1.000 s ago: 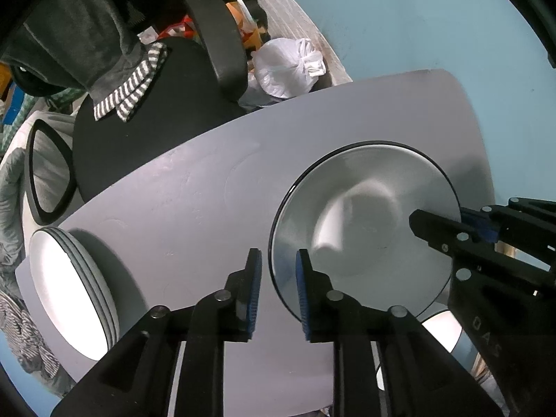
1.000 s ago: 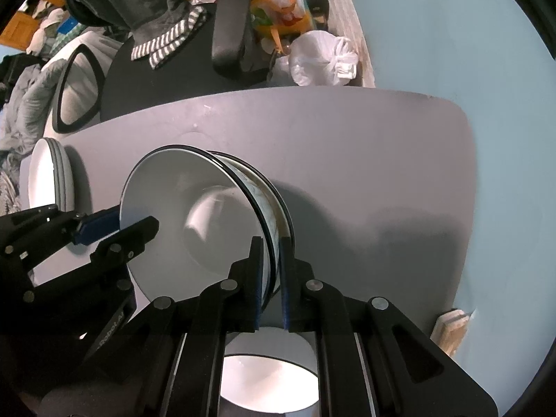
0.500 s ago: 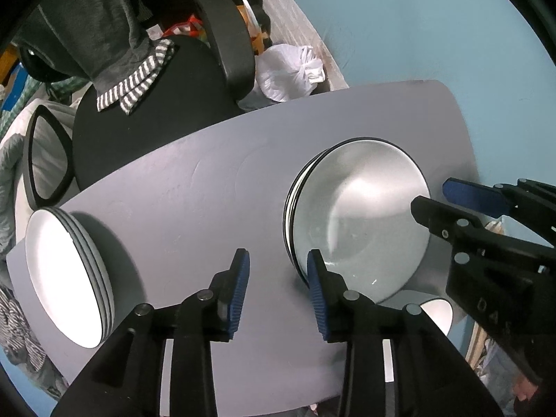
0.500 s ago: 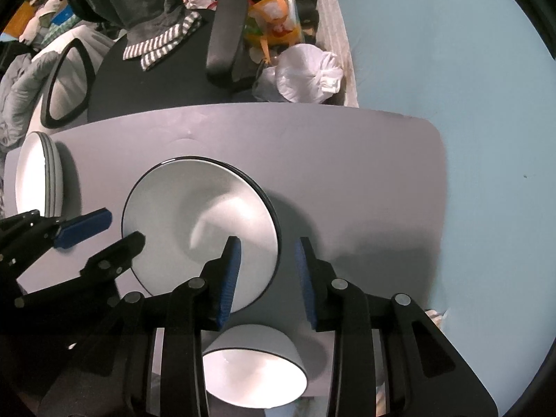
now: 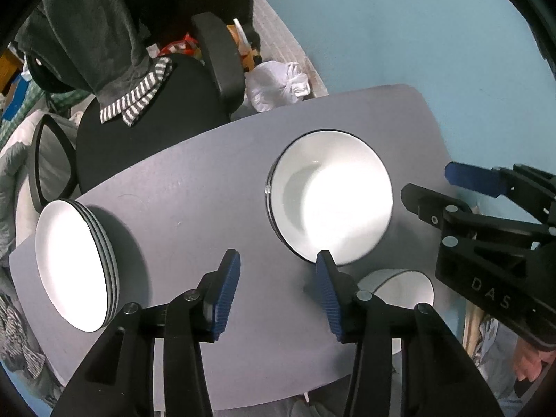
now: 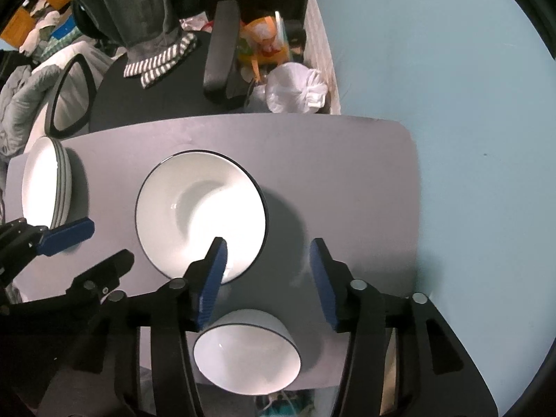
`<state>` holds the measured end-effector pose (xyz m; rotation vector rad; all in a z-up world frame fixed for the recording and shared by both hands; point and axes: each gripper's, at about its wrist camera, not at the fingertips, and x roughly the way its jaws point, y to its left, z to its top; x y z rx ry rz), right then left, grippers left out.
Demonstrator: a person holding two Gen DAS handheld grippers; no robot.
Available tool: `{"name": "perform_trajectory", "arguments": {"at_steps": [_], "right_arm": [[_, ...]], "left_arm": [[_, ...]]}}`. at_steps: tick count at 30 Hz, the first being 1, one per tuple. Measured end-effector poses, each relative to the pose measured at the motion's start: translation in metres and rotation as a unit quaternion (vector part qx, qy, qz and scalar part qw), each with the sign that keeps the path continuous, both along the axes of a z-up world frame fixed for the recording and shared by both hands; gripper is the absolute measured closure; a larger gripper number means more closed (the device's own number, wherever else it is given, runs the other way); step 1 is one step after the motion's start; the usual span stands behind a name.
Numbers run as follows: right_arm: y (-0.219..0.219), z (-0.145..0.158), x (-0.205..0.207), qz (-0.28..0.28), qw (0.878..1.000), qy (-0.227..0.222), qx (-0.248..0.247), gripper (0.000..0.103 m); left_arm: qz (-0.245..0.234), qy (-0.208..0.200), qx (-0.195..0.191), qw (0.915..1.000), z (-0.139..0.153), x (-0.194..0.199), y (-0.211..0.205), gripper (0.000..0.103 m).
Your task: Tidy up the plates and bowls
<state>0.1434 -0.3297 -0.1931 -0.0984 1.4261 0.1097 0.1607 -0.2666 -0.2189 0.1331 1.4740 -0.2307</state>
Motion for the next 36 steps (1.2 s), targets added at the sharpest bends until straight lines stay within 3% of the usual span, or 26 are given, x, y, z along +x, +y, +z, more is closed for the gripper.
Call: {"name": "perform_trajectory", "arguments": {"at_steps": [12,23,36], "right_arm": [[-0.012,0.028,-0.031,-0.026,0.999,-0.029,-0.001,0.047],[-0.029,0.033,-0.054,-0.057,0.998,-0.031,-0.002,0.047],[-0.045,0.031,-0.080,-0.092,0.995,-0.024,0.006,0.047]], "left_arm": [[-0.035,-0.025,-0.012,0.9990,0.022,-0.025,-0.012,0.050],[-0.076,-0.041,-0.015,0.9962,0.034,-0.046,-0.024,0.049],[-0.099,-0.023,-0.038,0.9941,0.020,-0.065,-0.025,0.048]]}}
